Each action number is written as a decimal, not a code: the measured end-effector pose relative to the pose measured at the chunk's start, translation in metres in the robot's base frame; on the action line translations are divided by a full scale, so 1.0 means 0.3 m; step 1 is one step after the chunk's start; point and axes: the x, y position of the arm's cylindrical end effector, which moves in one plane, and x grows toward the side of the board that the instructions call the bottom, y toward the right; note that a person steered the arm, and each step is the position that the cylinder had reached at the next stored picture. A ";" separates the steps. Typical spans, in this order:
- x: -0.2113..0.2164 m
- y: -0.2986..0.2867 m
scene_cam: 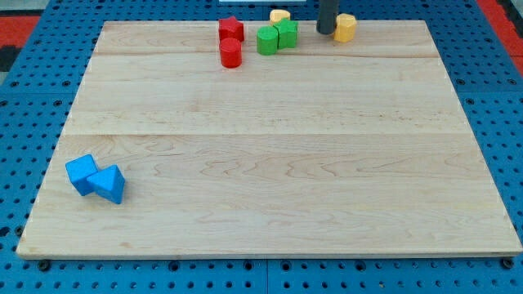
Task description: Separate the red circle from the green star
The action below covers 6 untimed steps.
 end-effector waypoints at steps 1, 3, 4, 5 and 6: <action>-0.007 -0.056; 0.087 -0.180; 0.112 -0.281; 0.189 -0.433; 0.274 -0.556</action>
